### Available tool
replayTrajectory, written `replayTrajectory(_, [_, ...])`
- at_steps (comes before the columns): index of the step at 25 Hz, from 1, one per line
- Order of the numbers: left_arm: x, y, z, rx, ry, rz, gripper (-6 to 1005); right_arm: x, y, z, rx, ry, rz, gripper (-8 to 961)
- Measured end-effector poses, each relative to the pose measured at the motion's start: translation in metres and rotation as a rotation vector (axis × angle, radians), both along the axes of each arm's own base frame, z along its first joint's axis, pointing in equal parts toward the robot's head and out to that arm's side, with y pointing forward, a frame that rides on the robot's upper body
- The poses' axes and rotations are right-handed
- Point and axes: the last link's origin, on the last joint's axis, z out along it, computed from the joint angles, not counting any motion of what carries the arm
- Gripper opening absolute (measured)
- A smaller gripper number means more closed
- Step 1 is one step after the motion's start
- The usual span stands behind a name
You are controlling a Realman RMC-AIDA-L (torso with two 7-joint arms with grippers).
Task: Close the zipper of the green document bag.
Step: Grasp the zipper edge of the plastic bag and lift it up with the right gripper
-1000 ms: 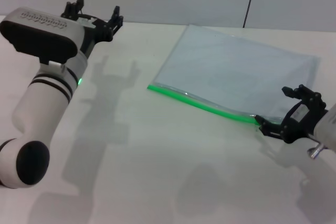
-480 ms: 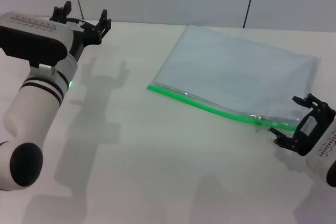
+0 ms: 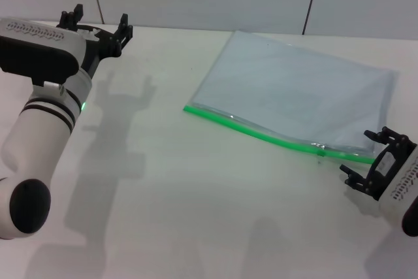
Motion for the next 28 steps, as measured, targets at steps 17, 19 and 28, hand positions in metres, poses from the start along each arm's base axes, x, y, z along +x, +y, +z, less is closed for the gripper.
replayTrajectory(17, [-0.005,0.000,0.007,0.024,-0.014,0.020,871,0.013,0.004,0.005,0.034,-0.060,-0.003,777])
replayTrajectory(19, [-0.006,0.001,0.007,0.022,-0.016,0.025,871,0.013,0.004,0.005,0.044,-0.063,0.002,777])
replayTrajectory(28, [-0.005,0.004,0.007,0.010,-0.027,0.039,871,0.018,0.007,0.001,0.062,-0.071,0.011,776])
